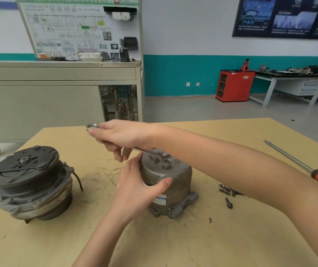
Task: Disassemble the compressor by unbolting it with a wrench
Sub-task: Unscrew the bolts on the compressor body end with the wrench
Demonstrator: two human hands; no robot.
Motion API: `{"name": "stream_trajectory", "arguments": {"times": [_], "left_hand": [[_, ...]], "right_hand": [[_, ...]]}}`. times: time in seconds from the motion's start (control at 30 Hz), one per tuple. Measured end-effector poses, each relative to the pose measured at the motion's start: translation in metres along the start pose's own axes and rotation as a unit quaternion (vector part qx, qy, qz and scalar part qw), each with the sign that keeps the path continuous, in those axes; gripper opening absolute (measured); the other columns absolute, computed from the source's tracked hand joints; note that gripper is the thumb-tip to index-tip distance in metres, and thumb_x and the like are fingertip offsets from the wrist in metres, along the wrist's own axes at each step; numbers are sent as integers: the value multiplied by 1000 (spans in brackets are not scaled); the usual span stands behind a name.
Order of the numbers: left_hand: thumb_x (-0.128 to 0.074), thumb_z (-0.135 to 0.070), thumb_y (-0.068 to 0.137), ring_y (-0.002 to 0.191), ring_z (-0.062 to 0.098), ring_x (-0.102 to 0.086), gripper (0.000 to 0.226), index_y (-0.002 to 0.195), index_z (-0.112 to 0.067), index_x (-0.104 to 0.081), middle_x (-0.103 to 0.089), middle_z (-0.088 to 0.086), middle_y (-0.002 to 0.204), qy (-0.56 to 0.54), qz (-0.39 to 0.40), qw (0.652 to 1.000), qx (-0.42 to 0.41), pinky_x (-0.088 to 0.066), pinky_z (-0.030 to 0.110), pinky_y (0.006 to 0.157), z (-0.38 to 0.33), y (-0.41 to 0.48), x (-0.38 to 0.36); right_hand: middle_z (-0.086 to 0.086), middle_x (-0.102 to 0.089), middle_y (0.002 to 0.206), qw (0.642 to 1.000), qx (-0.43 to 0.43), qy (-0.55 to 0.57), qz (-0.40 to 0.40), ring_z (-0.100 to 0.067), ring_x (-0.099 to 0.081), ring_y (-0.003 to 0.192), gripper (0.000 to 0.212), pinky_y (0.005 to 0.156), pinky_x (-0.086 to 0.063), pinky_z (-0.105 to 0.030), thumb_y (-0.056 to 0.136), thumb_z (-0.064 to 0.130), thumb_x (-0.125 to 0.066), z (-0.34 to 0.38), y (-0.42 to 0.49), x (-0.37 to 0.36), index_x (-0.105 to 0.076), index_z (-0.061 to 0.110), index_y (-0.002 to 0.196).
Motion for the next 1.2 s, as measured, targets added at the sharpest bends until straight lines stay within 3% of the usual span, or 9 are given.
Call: {"name": "stream_trajectory", "arguments": {"times": [0.13,0.3,0.43,0.53,0.6,0.67,0.8,0.97,1.2], "left_hand": [[-54,-73,47,125,7,-36,101,138,-33,-34,-37,-23,121,-8,-3,1000,0,-34,34,105,3,1,-1],[-62,-69,49,121,7,-44,67,109,-51,-39,-45,-31,116,-33,-10,999,-7,-41,36,101,5,2,-2],[-65,-66,52,123,7,-45,71,116,-48,-42,-49,-24,123,-42,-11,999,-19,-41,41,105,6,3,-1],[-62,-70,49,127,8,-40,82,124,-48,-36,-44,-22,125,-36,-1,999,-4,-39,41,107,8,2,-3],[-60,-72,48,129,8,-37,99,138,-39,-33,-41,-21,128,-28,4,1000,4,-37,41,109,8,2,-3],[-57,-72,48,129,9,-36,98,137,-36,-34,-42,-19,129,-19,3,1000,-4,-36,41,109,6,2,-2],[-52,-74,47,129,11,-36,104,140,-29,-37,-43,-13,130,-7,11,1000,-4,-35,41,109,4,3,-3],[-51,-76,45,130,12,-35,114,146,-25,-32,-42,-11,136,-6,16,1000,6,-35,42,109,4,3,-3],[-49,-75,44,134,14,-33,116,147,-26,-33,-41,-6,141,-5,16,1000,11,-31,43,112,1,1,-1]], "right_hand": [[1,-24,61,999,20,-6,45,-12,-18,47,35,43,-14,-21,104,38,-28,8,-11,-5,-36,15,80],[1,-25,61,985,2,-105,140,-12,-18,49,36,43,-14,-22,103,40,-30,11,-4,-27,-41,11,84],[1,-27,60,975,-3,-133,176,-12,-20,47,36,39,-18,-21,103,39,-31,13,-6,-38,-42,9,85],[-2,-38,61,967,32,-225,118,-15,-31,45,38,40,-28,-24,101,42,-38,23,-10,-22,-50,10,86],[-4,-54,67,920,85,-381,46,-21,-50,56,37,52,-42,-29,97,44,-48,28,-19,-2,-56,10,86],[-2,-58,70,877,109,-467,-22,-21,-53,64,40,59,-42,-31,91,47,-57,23,-35,15,-57,8,83],[3,-54,63,869,41,-487,-75,-13,-49,57,38,46,-33,-29,85,51,-60,-17,-72,31,-53,15,72],[9,-45,61,873,2,-479,-94,-5,-41,55,29,46,-27,-28,90,43,-57,-44,-87,33,-49,19,74],[6,-37,60,823,-8,-558,-105,-8,-34,52,36,45,-20,-25,94,39,-50,-42,-87,28,-41,19,66]]}}
Point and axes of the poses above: each hand's wrist, its own y-axis towards the middle knuckle, its own x-axis out of the back of the hand, z = x × y, the point moved 5 cm from there along y, towards the middle knuckle
